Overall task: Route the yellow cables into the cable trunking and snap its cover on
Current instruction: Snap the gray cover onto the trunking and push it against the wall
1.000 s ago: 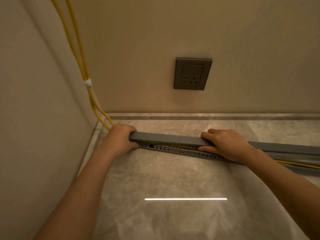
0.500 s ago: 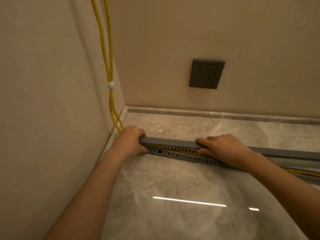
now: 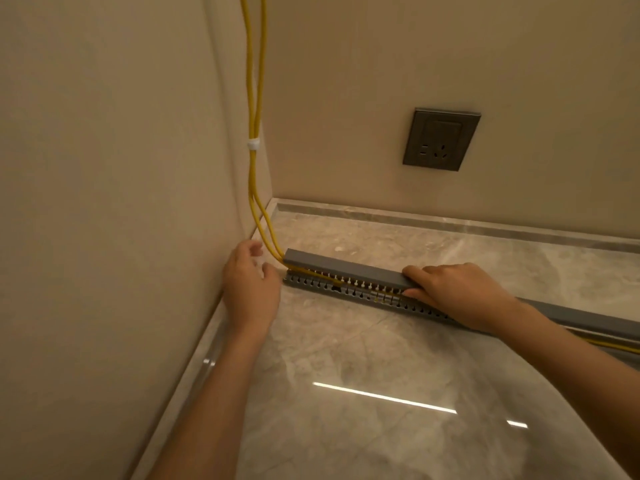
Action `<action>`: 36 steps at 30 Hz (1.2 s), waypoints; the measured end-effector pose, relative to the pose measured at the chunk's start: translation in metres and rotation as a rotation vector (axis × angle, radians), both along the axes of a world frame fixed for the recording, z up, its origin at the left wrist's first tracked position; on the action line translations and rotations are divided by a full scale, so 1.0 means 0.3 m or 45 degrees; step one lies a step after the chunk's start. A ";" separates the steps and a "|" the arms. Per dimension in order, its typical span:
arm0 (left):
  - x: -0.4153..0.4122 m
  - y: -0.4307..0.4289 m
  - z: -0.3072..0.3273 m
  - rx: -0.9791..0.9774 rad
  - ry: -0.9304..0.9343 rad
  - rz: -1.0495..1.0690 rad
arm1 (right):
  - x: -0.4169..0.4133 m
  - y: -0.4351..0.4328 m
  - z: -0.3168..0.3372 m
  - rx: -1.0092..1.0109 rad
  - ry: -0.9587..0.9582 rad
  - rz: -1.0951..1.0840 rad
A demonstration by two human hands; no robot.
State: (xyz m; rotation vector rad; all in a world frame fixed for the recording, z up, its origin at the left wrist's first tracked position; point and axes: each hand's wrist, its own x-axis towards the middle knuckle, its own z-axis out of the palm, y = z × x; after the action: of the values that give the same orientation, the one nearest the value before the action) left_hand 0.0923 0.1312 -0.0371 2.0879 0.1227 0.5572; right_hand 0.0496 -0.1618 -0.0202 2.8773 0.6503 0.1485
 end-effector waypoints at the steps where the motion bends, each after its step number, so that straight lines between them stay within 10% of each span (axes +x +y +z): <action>1: 0.004 0.001 -0.014 0.040 0.133 0.023 | 0.000 0.005 -0.009 -0.028 -0.006 0.006; 5: 0.016 -0.038 -0.018 0.223 0.493 -0.094 | -0.011 0.011 -0.030 -0.027 0.000 -0.010; 17: 0.065 -0.059 0.006 -0.405 0.656 -0.002 | -0.009 0.016 -0.003 0.088 0.155 -0.056; 27: 0.079 -0.087 0.020 -1.935 0.740 -0.242 | -0.013 0.008 0.057 0.179 0.169 -0.065; 36: 0.086 -0.125 0.063 -2.136 0.587 -0.185 | -0.027 0.018 0.071 0.307 0.062 -0.089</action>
State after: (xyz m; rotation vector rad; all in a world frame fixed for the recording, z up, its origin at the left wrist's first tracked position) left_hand 0.1181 0.0936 -0.0181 0.5135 0.4913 -0.1901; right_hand 0.0415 -0.1565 0.0010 3.1393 0.5751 0.1573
